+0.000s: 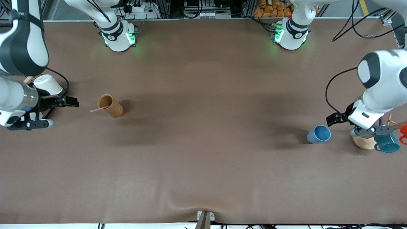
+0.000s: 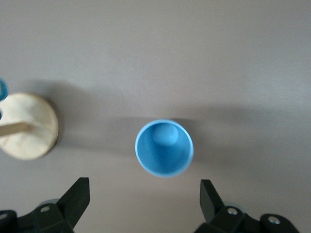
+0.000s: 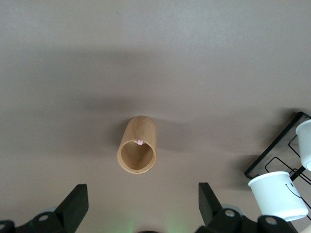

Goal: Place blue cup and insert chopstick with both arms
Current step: 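Reach the right gripper to the chopstick while the left gripper reaches the cup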

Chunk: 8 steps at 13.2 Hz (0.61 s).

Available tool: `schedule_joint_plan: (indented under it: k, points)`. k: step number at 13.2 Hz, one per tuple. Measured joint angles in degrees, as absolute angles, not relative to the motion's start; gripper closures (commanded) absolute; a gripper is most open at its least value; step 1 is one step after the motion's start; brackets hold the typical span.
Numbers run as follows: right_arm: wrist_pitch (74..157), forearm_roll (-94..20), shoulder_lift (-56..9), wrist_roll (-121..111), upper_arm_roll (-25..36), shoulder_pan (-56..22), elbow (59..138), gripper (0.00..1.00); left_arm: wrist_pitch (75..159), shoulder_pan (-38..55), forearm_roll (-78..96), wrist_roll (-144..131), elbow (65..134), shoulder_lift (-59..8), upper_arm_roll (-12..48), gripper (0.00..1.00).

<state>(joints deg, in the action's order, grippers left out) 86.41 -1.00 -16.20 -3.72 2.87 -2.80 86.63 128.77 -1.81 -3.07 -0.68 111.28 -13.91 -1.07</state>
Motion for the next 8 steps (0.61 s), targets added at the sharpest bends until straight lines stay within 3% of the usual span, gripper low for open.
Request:
schedule_joint_plan:
  k: [5, 7, 8]
  points:
    - [87.00, -5.48, -23.01, -2.12, 3.11, -2.26, 86.58, 0.00, 135.03, -3.56, -3.07, 2.22, 110.38, -21.85, -1.00, 0.01]
    - [87.20, -6.62, -25.06, 1.89, 3.26, -1.82, 86.54, 0.00, 135.02, -3.49, -3.07, 2.22, 110.30, -22.77, -0.90, 0.14]
    - [87.24, -6.75, -25.64, 3.44, 3.27, -1.78, 86.49, 0.00, 135.02, -3.52, -3.07, 2.22, 110.31, -23.09, -0.91, 0.26]
